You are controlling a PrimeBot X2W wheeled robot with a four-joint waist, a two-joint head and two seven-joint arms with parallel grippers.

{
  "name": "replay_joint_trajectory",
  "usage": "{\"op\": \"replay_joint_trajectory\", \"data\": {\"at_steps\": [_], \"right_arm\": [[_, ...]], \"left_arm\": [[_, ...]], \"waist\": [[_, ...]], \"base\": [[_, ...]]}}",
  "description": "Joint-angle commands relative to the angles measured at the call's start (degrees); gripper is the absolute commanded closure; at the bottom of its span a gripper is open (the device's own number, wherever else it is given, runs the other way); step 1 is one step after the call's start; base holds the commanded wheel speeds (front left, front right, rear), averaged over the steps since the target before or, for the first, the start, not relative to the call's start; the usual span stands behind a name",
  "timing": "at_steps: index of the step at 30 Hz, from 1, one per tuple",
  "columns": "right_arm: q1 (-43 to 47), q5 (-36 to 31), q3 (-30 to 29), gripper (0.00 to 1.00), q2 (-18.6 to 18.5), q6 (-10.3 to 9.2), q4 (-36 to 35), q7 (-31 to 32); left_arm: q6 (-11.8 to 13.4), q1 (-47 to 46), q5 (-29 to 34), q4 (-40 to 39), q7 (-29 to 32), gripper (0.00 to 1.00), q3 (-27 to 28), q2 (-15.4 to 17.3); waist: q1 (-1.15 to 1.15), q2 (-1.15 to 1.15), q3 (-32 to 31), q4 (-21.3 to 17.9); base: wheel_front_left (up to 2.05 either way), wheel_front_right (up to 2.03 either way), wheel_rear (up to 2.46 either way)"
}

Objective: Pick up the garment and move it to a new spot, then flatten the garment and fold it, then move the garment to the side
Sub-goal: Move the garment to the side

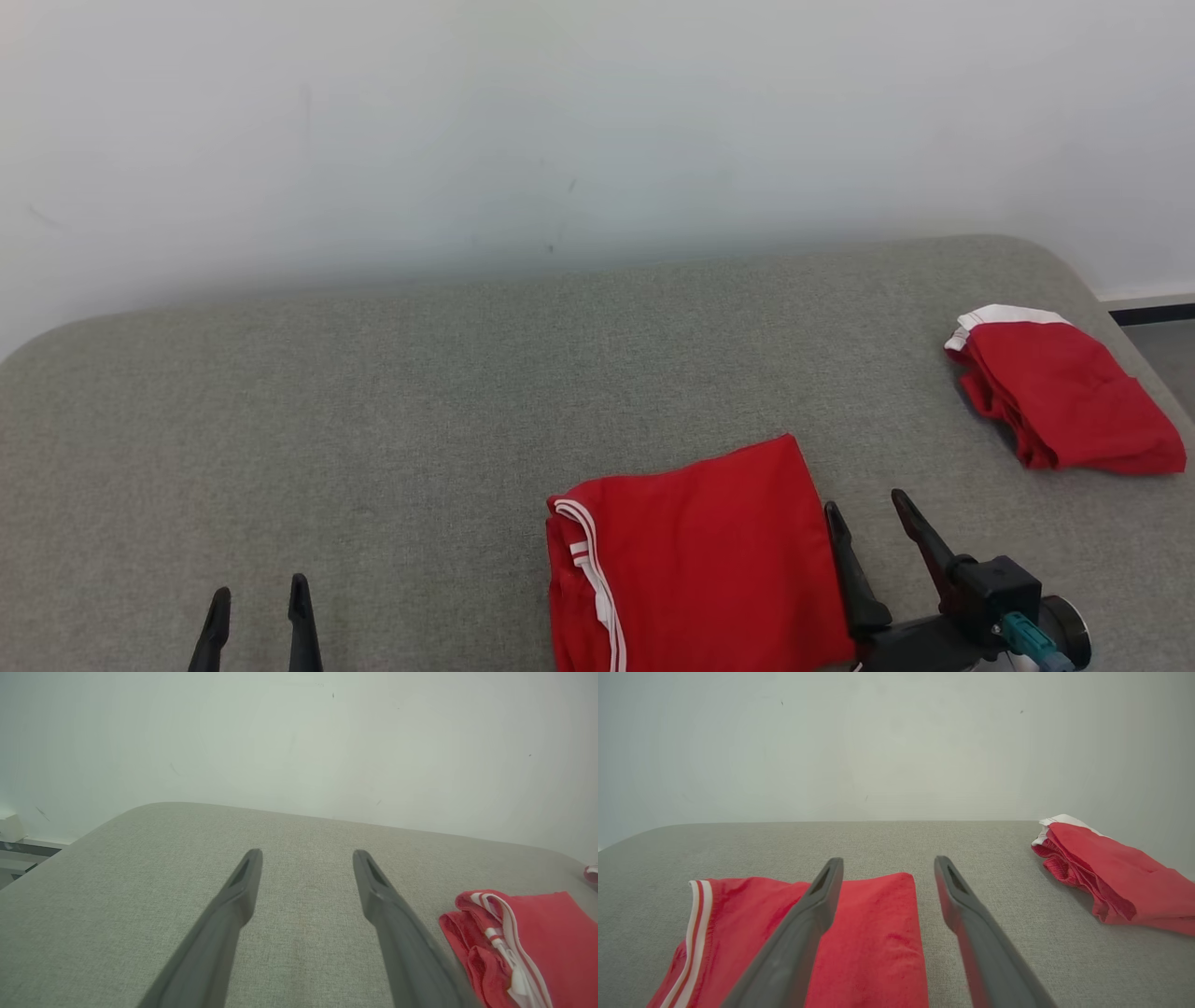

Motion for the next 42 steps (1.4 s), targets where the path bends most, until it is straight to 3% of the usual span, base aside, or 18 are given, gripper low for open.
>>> {"op": "replay_joint_trajectory", "data": {"at_steps": [1,22,34,42], "right_arm": [[0.27,0.03,-0.16,0.00,0.33,0.02,0.28,0.09],[-1.09,-1.25,-1.12,0.00,0.51,0.02,0.53,2.62],[-6.27,4.06,-1.69,0.00,-4.60,0.02,6.19,27.35],[-8.88,7.37,-1.55,0.00,-7.30,0.02,10.09,33.14]], "left_arm": [[0.24,0.54,-0.11,-0.36,-0.01,0.00,0.09,0.01],[0.57,0.74,-0.50,-1.74,-0.01,0.00,-0.56,0.00],[0.13,-0.86,-0.25,-1.95,-0.01,0.00,-2.58,0.01],[-0.59,-1.71,0.58,-1.83,-0.01,0.00,-3.40,0.02]], "waist": [[0.00,0.00,0.07,0.01],[0.00,0.00,1.12,0.39],[0.00,0.00,2.35,3.82],[0.00,0.00,4.93,6.44]], "base": [[0.00,0.00,0.00],[0.00,0.00,0.00],[0.00,0.00,0.00],[0.00,0.00,0.00]]}}
